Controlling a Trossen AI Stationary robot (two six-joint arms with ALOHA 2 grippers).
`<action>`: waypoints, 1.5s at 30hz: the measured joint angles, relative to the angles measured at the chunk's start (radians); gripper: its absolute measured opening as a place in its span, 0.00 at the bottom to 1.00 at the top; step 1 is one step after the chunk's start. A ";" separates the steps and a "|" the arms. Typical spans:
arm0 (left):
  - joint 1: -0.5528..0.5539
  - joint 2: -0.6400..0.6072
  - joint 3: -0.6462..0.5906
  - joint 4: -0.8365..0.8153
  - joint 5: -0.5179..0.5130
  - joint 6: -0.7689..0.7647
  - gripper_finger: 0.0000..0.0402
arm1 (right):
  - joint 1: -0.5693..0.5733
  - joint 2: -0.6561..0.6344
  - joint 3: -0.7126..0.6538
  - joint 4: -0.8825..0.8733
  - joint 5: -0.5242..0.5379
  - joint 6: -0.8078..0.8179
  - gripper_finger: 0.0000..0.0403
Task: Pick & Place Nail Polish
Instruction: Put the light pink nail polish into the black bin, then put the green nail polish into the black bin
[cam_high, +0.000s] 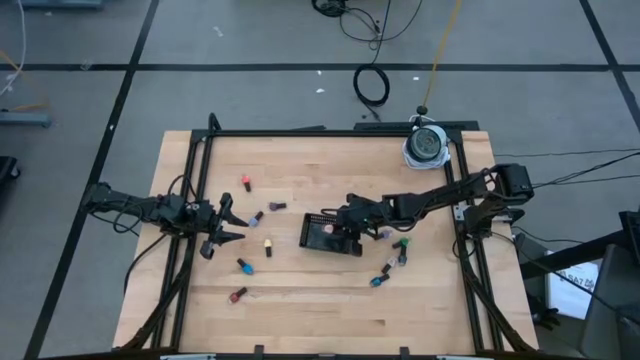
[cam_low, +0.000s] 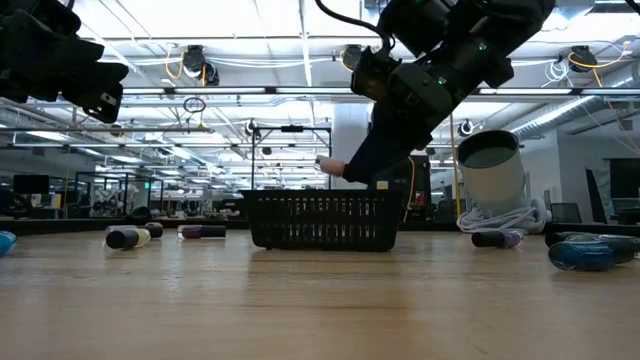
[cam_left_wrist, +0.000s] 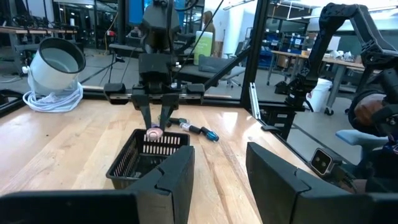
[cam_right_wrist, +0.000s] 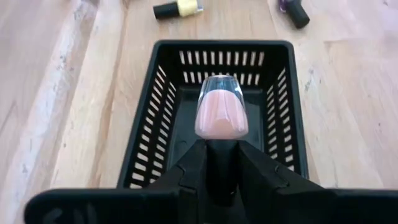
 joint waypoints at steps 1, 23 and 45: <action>0.000 0.000 0.000 0.000 0.000 0.000 0.36 | 0.002 0.000 0.000 0.002 0.000 0.000 0.14; 0.000 0.000 0.000 0.000 0.000 0.000 0.36 | 0.002 0.000 0.000 0.002 -0.003 -0.009 0.20; 0.000 0.000 0.000 0.001 0.000 0.000 0.36 | 0.058 -0.242 -0.001 -0.487 0.032 0.116 0.25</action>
